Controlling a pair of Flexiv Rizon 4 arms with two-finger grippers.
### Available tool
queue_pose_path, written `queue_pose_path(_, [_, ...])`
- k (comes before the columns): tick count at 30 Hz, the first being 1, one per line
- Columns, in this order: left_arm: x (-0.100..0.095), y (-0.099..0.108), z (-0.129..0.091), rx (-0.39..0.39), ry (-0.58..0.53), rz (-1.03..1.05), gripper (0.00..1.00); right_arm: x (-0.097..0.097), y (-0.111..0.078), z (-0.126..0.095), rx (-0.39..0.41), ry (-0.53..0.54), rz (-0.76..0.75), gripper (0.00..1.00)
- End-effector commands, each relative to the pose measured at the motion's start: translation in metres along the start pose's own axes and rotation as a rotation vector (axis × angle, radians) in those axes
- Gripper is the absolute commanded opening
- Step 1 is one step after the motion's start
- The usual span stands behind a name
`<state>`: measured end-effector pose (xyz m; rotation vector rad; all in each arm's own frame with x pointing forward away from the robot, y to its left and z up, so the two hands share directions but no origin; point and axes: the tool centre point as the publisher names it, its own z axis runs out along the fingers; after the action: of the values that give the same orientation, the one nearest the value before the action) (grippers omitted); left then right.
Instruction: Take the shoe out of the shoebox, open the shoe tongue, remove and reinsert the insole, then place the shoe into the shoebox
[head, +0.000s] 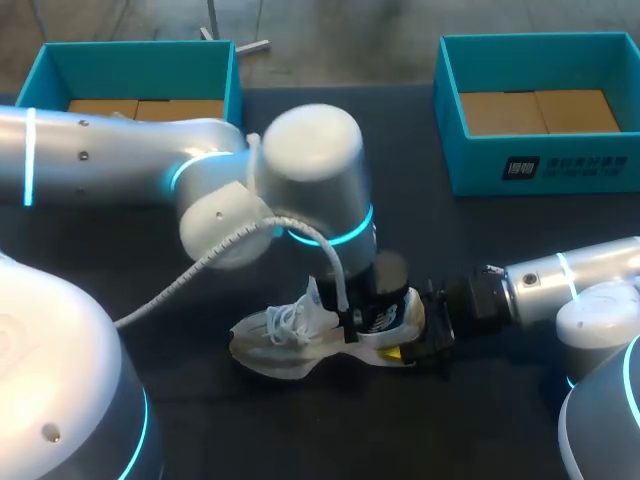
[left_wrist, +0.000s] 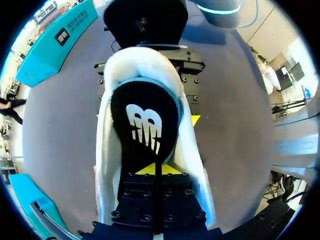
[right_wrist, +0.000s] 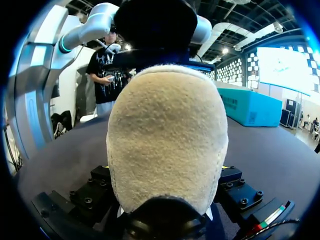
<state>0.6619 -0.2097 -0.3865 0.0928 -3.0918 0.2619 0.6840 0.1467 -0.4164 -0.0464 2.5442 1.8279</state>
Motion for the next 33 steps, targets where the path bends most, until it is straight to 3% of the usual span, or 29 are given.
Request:
queue_pose_path(1, [-0.006,0.014,-0.016,0.085,0.058,0.005,0.00,0.000,0.001,0.002,0.006,0.001,0.001,0.00])
queue_pose_path(13, [-0.006,0.014,-0.033,0.189,0.188,0.015,0.00,0.000,0.001,0.002,0.006,0.001,0.001,0.00])
queue_pose_path(27, [-0.002,0.008,-0.049,0.276,0.224,0.060,0.00,0.000,0.001,0.002,0.006,0.001,0.001,0.00])
queue_pose_path(33, [-0.002,0.016,-0.052,0.332,0.239,0.051,0.00,0.000,0.001,0.002,0.006,0.001,0.001,0.00])
